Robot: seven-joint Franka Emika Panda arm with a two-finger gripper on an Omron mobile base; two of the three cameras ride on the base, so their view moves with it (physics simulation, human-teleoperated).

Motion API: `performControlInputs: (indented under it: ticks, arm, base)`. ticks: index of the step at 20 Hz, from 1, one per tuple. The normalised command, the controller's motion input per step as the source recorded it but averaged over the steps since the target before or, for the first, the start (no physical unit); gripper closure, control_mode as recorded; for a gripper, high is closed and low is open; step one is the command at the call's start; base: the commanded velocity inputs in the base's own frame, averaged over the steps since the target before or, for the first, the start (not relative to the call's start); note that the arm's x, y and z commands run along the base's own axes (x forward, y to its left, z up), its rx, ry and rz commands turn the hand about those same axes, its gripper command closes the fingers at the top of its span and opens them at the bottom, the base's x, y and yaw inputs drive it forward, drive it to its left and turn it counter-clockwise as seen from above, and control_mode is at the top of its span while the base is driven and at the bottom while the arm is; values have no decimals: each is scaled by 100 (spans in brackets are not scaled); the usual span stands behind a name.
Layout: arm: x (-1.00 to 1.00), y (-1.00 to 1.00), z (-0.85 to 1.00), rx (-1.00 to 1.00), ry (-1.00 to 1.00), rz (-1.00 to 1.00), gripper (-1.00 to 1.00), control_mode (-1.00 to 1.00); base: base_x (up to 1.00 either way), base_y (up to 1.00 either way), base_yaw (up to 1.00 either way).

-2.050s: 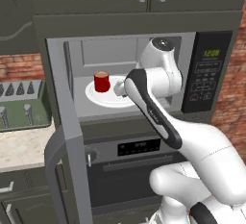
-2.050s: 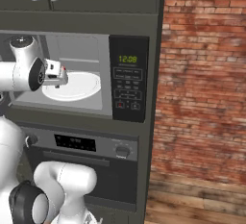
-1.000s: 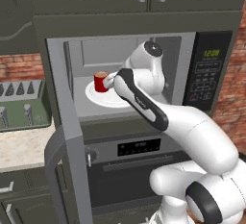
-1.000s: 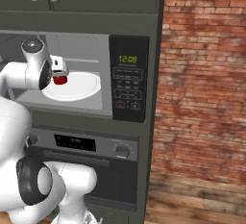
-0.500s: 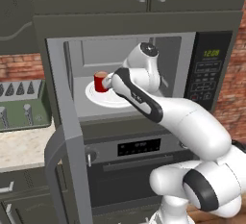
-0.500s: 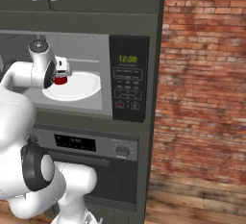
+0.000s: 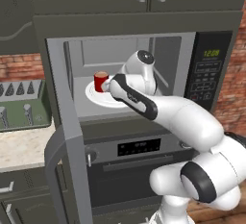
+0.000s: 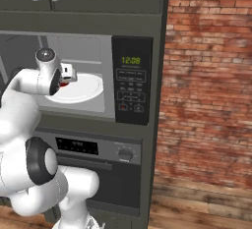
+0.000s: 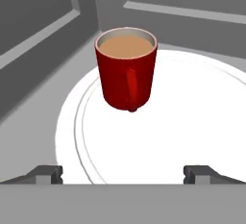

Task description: Pick the cup of tea, navigate to the dining table, and place it on the saucer.

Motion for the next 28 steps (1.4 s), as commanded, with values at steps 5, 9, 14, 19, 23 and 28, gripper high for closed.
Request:
performControlInputs:
  ticks: [5,9,14,19,23,28]
  arm:
    - [37,4,0,0,0,0,-100,-100]
    - [20,25,0,0,0,0,-100,-100]
    - [13,28,0,0,0,0,-100,-100]
    - [28,3,-4,0,0,0,-100,-100]
    - [8,-12,-5,0,0,0,-100,-100]
    - [0,-21,-4,0,0,0,-100,-100]
  base:
    - [0,0,0]
    - [0,0,0]
    - [0,0,0]
    - [0,0,0]
    - [0,0,0]
    - [0,0,0]
